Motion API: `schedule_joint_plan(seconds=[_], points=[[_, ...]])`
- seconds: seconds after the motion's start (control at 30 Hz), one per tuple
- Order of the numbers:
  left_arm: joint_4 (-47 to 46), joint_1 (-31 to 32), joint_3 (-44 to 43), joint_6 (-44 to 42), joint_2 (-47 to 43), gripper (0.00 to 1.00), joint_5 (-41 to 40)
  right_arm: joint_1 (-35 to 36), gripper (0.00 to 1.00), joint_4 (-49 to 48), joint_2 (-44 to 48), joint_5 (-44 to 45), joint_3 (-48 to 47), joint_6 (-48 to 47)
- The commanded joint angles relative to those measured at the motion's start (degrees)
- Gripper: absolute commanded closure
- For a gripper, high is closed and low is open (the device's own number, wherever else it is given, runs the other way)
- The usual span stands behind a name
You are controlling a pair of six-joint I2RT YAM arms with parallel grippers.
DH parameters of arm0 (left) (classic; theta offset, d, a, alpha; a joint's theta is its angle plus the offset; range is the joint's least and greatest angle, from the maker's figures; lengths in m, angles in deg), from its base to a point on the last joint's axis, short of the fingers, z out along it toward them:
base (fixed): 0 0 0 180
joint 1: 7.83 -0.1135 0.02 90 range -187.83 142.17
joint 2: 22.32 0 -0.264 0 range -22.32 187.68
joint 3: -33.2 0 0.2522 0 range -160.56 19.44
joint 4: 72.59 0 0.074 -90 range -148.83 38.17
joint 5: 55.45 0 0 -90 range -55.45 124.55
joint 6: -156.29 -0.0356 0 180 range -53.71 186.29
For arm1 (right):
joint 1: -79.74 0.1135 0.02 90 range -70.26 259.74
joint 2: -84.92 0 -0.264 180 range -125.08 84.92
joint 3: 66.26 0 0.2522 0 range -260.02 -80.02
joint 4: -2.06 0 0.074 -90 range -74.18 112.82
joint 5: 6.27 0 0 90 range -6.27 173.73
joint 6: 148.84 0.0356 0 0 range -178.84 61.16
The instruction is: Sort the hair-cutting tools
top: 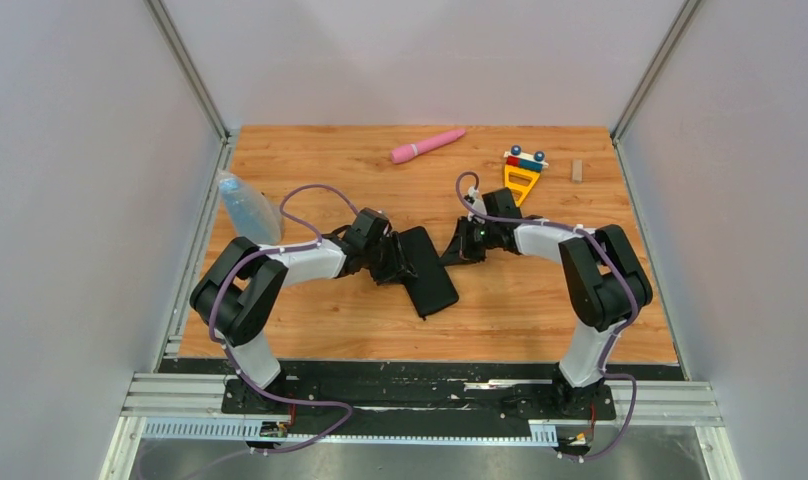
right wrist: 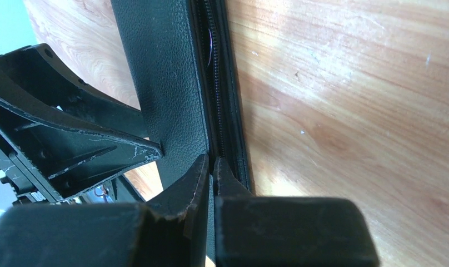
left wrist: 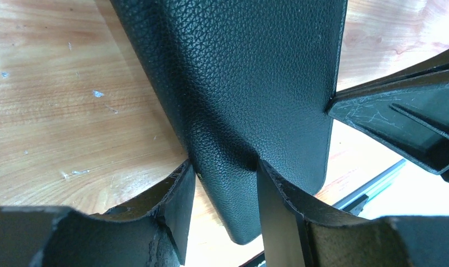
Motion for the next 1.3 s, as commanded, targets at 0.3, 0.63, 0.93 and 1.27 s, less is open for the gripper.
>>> schedule_joint_plan(seconds=[0.3,0.63,0.93,1.27], points=[[-2.99,1.03,0.60,0.58,-0.16,0.80,0.14,5.11,0.96,2.82,-2.88,1.91,-6.93,-3.52],[-3.89,0.59,3.53,5.38,-1.32,1.00,-2.48,5.98,0.59,8.61,13.82,15.85,-2.57,-2.16],[-7.84,0.58,7.59,10.32,-3.64,1.00,-4.81,17.67,0.54,11.81,28.84,22.79,9.70,6.37],[-10.20,0.58,9.13,13.51,-4.50,1.00,-5.60,26.46,0.60,10.59,23.26,25.48,10.65,10.67]])
